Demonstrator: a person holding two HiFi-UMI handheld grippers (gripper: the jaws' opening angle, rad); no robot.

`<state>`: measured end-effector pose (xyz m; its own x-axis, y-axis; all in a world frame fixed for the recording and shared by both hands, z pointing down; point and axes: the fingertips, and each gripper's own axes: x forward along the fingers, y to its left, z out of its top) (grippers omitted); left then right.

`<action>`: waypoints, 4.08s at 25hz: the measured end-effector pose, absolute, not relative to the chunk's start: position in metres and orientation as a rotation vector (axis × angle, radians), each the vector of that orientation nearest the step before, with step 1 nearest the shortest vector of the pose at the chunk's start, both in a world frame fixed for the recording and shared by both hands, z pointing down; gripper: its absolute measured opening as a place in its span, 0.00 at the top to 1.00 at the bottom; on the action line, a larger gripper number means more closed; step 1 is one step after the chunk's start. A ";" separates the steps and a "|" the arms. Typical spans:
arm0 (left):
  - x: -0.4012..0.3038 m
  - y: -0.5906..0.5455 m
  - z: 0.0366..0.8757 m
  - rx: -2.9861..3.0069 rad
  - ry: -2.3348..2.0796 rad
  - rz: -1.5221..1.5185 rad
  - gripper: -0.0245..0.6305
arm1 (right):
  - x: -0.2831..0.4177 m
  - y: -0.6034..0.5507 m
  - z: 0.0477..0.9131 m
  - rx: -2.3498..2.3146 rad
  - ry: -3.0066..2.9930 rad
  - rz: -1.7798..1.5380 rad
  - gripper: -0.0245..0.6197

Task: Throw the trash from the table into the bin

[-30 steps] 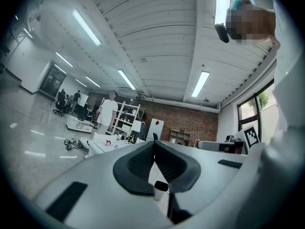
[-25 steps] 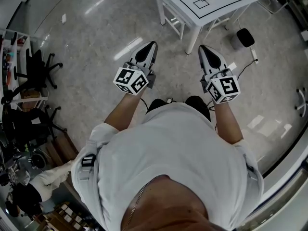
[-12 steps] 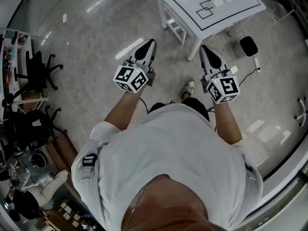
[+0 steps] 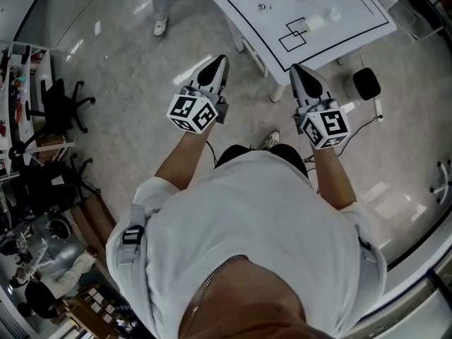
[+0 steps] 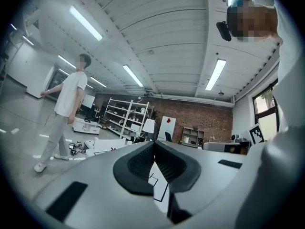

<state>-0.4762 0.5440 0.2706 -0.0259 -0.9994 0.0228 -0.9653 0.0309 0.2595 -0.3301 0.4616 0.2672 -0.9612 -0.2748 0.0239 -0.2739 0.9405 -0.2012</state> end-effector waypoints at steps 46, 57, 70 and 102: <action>-0.606 0.249 0.436 2.337 -1.610 0.256 0.59 | -0.499 0.234 0.371 -0.856 3.242 -0.483 0.97; -0.588 0.203 0.447 2.455 -1.553 0.380 0.41 | -0.479 0.223 0.372 -0.998 3.206 -0.490 0.97; -0.586 0.186 0.456 2.448 -1.512 0.389 0.49 | -0.455 0.222 0.367 -1.146 3.151 -0.486 0.97; -0.332 0.204 0.350 2.690 -1.380 0.319 0.49 | -0.184 0.252 0.327 -1.412 2.869 -0.403 0.97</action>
